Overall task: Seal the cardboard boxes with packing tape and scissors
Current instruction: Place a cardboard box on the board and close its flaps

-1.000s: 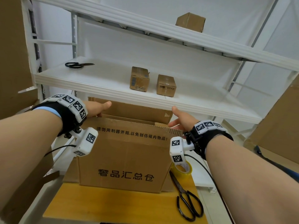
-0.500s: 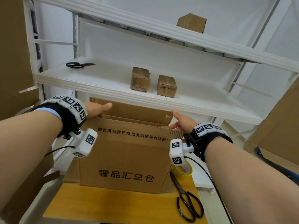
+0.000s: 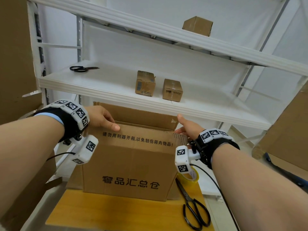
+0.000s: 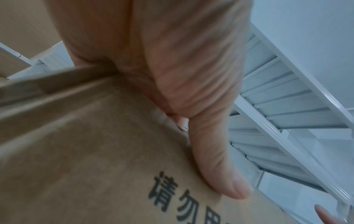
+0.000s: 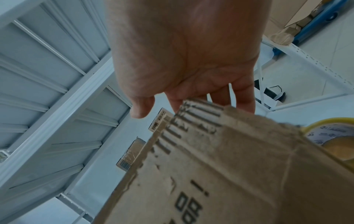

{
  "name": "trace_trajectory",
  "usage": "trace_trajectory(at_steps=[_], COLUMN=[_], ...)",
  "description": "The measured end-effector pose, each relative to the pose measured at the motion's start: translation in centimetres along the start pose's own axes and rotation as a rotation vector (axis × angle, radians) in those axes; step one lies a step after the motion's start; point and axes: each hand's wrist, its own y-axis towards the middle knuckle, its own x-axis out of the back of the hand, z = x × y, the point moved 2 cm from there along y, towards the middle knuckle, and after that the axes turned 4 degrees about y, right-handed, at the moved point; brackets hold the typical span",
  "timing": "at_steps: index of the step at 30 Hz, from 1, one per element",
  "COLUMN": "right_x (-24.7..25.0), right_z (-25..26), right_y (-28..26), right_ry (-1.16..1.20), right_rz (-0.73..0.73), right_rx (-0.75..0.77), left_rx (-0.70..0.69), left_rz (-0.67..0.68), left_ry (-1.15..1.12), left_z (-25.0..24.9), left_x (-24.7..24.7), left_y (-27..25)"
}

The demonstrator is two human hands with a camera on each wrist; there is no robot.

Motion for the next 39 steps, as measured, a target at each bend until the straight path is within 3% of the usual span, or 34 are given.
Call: trace_trajectory(at_steps=[7,11,13,17,22,25,34,37,39], right_x=[0.0,-0.1,-0.1,-0.3,-0.4,-0.8,-1.8,-2.3,-2.8], right_z=[-0.4,-0.5,-0.6,-0.8,-1.0,-0.8,-0.4,0.9,1.5], right_y=[0.5,0.7,0.7,0.4,0.8,0.8,1.8,1.7,1.0], right_ry=[-0.114,-0.206,-0.206,-0.237,-0.323,-0.349,-0.598,-0.761,-0.730], right_rz=[0.065,0.071,0.082,0.082,0.070,0.027,-0.059,-0.095,-0.056], right_rx=[0.001,0.045,0.061,0.071,0.064,0.052,0.032,0.092,0.153], left_rx=[0.031,-0.016,-0.069,-0.036,0.030,0.061,0.008,-0.065,-0.072], left_rz=[-0.123,-0.344,-0.384,-0.297,-0.202,-0.189,0.101,0.101,0.104], left_ry=[0.156,0.461,0.546,0.569,0.409,0.503,0.566,0.632,0.635], left_z=[-0.6,-2.2,-3.1,-3.3,-2.5,-2.9,-2.5,-2.4,-2.1], left_x=[-1.2,-1.0,-0.8,-1.4,-2.3,-1.9,-4.8,-5.3,-5.4], left_y=[1.1,1.5,1.6,2.4,2.7,2.2,1.3,0.8,0.8])
